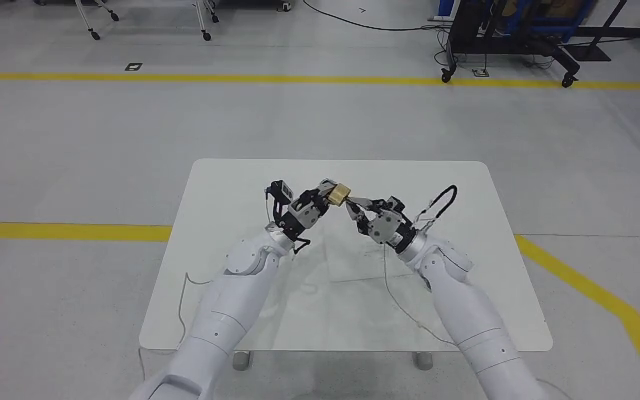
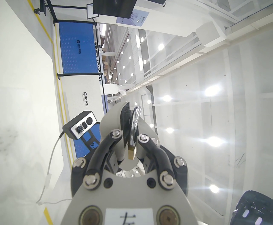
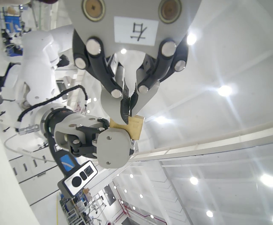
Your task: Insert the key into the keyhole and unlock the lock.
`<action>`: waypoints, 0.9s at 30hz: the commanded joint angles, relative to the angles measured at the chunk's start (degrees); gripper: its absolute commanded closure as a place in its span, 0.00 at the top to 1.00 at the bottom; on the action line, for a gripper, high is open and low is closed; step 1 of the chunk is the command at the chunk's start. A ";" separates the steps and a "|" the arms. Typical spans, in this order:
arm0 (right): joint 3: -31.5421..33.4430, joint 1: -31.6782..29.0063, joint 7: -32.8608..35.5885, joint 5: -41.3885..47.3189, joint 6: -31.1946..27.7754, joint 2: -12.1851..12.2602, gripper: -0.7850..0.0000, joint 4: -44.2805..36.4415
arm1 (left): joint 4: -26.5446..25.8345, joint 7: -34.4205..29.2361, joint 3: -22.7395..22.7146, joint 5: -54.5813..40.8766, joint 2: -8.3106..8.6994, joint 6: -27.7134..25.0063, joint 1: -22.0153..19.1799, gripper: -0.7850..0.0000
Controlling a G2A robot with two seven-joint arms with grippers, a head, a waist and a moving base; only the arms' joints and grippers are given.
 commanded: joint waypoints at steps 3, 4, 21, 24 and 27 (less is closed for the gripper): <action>-0.56 1.92 3.45 6.23 5.86 -0.31 0.00 4.20 | -0.07 0.01 0.12 0.85 0.01 -2.01 0.05 0.00; -0.77 2.33 4.08 7.29 6.86 -0.39 0.00 5.07 | -0.12 0.02 0.15 0.96 0.01 -2.37 0.07 0.00; -1.43 4.65 5.39 4.73 5.47 -0.11 0.97 8.47 | -0.78 3.01 0.08 4.65 0.21 -6.93 0.35 0.00; -0.33 3.86 4.00 2.59 3.67 0.33 1.00 6.53 | -0.85 3.62 -0.16 4.63 0.27 -6.63 0.41 0.00; 1.26 2.47 1.60 -3.92 -0.41 1.19 1.00 2.84 | -0.93 4.44 -0.40 5.46 0.39 -6.54 0.41 0.00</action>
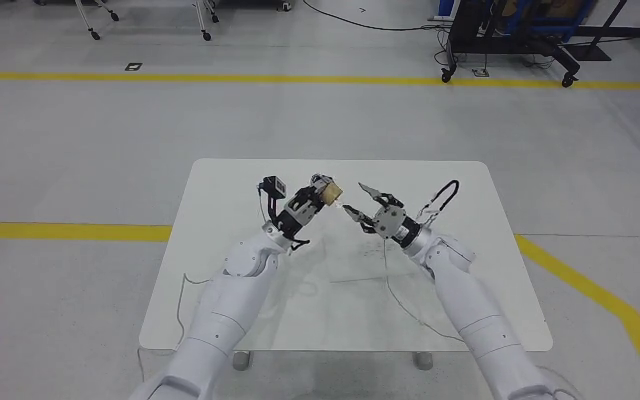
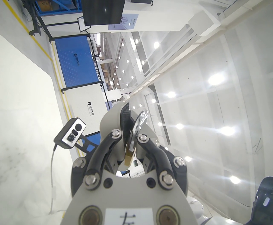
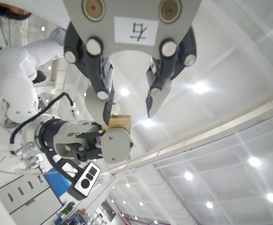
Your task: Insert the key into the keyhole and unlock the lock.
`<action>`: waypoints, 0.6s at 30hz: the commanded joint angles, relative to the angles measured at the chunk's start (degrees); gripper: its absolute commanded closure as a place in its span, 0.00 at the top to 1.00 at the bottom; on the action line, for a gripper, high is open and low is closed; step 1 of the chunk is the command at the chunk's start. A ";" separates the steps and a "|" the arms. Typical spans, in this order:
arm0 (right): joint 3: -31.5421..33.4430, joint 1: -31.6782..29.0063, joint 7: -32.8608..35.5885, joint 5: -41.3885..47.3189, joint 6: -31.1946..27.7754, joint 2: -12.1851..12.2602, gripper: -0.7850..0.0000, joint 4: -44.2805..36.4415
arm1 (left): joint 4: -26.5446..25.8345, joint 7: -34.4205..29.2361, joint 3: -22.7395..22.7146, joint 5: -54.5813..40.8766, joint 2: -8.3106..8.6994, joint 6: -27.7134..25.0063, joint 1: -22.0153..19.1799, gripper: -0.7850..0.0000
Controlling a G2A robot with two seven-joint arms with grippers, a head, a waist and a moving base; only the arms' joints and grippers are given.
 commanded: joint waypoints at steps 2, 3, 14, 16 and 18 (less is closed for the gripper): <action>1.94 -1.89 -3.01 -9.58 -5.20 1.09 1.00 -4.54 | -0.14 0.88 -0.06 1.19 0.10 0.18 0.03 0.00; 2.69 -2.65 -5.16 -14.43 -7.45 1.55 1.00 -6.63 | -0.05 1.14 -0.01 1.78 0.14 0.47 0.02 0.00; 8.77 -12.50 -20.32 -41.72 -13.90 4.18 1.00 -24.60 | 1.23 6.90 3.56 18.33 0.47 4.75 -1.24 0.00; 9.34 -12.80 -21.06 -42.28 -13.42 4.28 1.00 -24.99 | 1.57 7.27 4.94 20.92 0.32 7.38 -1.55 0.00; 9.34 -12.80 -21.06 -42.28 -13.42 4.28 1.00 -24.99 | 1.94 7.25 6.67 23.82 0.11 10.28 -1.93 0.00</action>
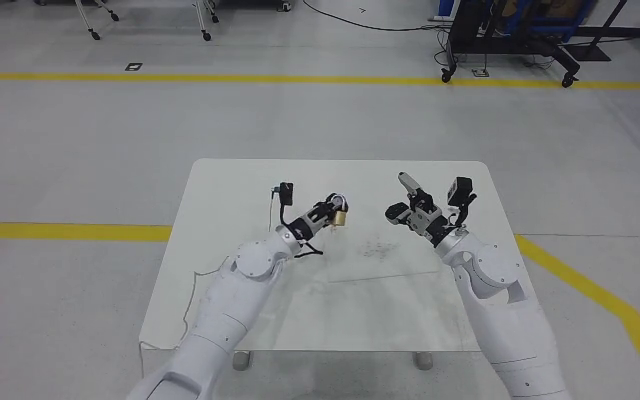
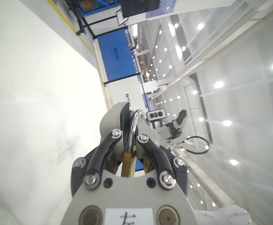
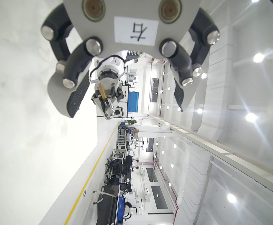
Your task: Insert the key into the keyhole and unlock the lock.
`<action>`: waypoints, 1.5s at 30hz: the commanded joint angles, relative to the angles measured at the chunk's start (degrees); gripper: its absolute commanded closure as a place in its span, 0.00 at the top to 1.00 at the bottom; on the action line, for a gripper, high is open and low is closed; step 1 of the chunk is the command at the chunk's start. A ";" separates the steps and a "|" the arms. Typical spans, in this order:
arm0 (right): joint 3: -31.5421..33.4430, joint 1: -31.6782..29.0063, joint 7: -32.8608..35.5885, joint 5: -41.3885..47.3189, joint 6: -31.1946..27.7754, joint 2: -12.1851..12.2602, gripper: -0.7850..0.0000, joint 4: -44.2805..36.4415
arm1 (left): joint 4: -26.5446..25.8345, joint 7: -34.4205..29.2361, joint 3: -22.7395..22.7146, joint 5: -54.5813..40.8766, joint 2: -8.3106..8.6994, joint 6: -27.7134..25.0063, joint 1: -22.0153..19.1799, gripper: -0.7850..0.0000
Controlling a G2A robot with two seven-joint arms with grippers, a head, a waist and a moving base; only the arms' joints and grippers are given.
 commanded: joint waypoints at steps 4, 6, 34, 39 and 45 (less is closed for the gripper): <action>-0.07 0.05 0.14 0.10 -0.04 -0.01 1.00 0.07 | 1.71 -0.42 5.19 9.27 -0.62 8.61 -1.75 0.00; -0.07 0.05 0.14 0.10 -0.04 -0.01 1.00 0.07 | 2.83 -0.04 6.83 11.95 -0.92 11.29 -2.34 0.00; -0.07 0.05 0.14 0.10 -0.04 -0.01 1.00 0.07 | 6.21 -1.78 9.35 22.84 -0.60 7.56 -5.17 1.00; -0.07 0.05 0.14 0.10 -0.04 -0.01 1.00 0.07 | 4.02 1.09 6.50 26.10 0.96 -1.03 -4.86 1.00; -0.07 0.05 0.14 0.10 -0.04 -0.01 1.00 0.07 | -2.45 14.50 2.34 40.31 3.43 -10.38 -2.26 1.00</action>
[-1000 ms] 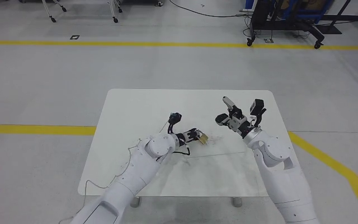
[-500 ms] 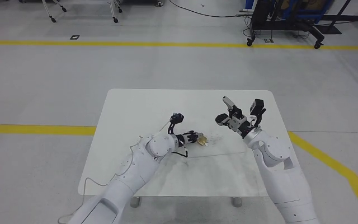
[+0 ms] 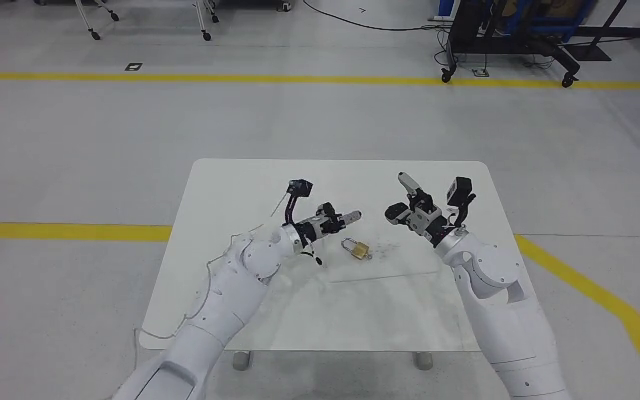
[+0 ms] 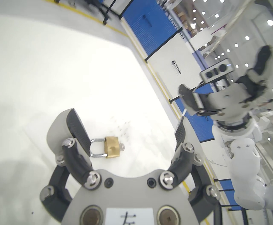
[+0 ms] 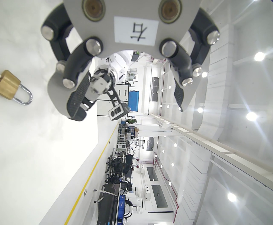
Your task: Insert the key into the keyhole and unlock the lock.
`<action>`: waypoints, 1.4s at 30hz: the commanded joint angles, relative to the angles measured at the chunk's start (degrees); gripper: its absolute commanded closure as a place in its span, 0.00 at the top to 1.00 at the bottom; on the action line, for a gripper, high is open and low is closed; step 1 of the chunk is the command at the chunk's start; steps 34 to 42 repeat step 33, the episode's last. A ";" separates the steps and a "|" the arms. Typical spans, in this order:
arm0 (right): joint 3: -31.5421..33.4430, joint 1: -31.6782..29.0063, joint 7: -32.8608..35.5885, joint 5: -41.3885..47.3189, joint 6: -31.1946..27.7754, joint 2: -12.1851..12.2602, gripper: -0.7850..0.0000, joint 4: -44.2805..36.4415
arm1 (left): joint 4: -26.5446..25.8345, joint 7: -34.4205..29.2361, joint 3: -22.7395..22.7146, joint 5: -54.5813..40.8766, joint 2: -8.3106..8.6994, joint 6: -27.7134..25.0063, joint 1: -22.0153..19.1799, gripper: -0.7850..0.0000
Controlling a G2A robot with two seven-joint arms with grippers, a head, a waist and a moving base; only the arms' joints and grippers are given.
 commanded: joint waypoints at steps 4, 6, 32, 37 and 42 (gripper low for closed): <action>0.00 0.00 0.00 0.00 0.00 0.00 1.00 0.00 | -7.64 17.46 -2.87 24.37 2.38 1.54 3.95 1.00; 0.00 0.00 0.00 0.00 0.00 0.00 1.00 0.00 | -10.25 21.84 -4.47 27.69 3.07 1.29 5.98 1.00; 9.94 -3.36 -12.25 -7.90 -12.13 0.83 1.00 -6.54 | -20.09 42.95 -14.98 23.80 4.15 17.17 14.82 1.00; 9.92 -3.62 -12.50 -9.34 -12.01 0.91 1.00 -6.60 | -20.54 42.56 -15.29 24.22 4.36 17.41 15.30 1.00; 9.92 -3.62 -12.50 -9.34 -12.01 0.91 1.00 -6.60 | -20.54 42.56 -15.29 24.22 4.36 17.41 15.30 1.00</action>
